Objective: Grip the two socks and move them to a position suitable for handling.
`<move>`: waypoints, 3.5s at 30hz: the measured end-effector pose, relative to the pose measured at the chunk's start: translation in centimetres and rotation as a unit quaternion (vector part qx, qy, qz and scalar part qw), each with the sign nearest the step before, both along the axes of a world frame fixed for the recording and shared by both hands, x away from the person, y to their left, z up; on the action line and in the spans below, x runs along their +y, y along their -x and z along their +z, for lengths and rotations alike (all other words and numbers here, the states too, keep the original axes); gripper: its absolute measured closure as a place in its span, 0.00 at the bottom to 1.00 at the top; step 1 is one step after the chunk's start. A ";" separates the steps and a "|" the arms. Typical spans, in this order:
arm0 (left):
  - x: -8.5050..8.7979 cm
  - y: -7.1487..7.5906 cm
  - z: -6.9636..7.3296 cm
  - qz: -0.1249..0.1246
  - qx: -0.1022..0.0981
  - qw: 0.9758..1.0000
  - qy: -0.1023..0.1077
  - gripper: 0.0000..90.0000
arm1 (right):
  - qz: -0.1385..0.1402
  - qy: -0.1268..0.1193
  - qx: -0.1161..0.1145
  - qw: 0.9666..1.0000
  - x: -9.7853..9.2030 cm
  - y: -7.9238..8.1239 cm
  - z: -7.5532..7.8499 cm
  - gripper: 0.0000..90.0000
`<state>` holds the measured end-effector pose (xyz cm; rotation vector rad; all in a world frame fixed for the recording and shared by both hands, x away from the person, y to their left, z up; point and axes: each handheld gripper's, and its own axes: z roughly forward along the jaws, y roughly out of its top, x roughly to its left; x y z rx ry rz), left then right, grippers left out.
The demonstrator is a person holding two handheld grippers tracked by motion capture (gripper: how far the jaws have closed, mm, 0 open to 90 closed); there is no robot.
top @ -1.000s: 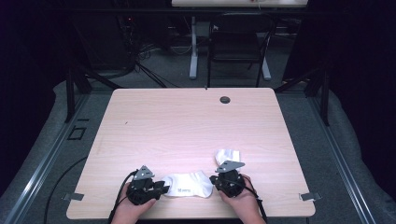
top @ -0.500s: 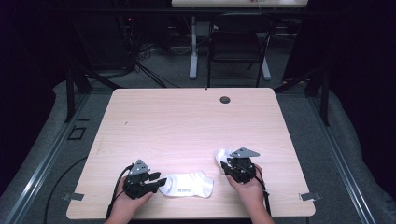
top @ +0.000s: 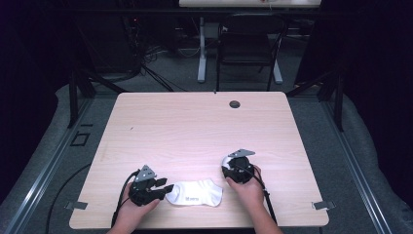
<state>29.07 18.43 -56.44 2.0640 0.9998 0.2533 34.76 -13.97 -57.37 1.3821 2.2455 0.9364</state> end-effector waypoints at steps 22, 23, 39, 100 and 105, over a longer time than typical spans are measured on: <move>-0.2 -0.2 -0.1 -0.002 -0.002 1.000 -0.003 0.65 | 0.068 0.010 -0.023 0.997 4.7 0.4 0.7 0.93; -0.2 -0.2 -0.1 -0.002 -0.003 1.000 -0.003 0.65 | 0.072 0.008 -0.024 0.997 4.7 0.5 0.9 0.93; -2.5 -1.8 1.2 -0.017 -0.028 0.999 -0.006 0.66 | 0.072 -0.060 -0.063 0.994 1.8 1.1 3.7 0.92; -6.4 -7.2 -1.1 0.010 0.016 0.998 -0.057 0.99 | 0.036 -0.011 -0.017 0.999 -0.2 0.5 0.0 0.84; -6.2 -7.2 -1.1 0.013 0.020 0.998 -0.049 0.99 | 0.029 -0.011 -0.011 0.999 -0.6 0.5 -0.4 0.85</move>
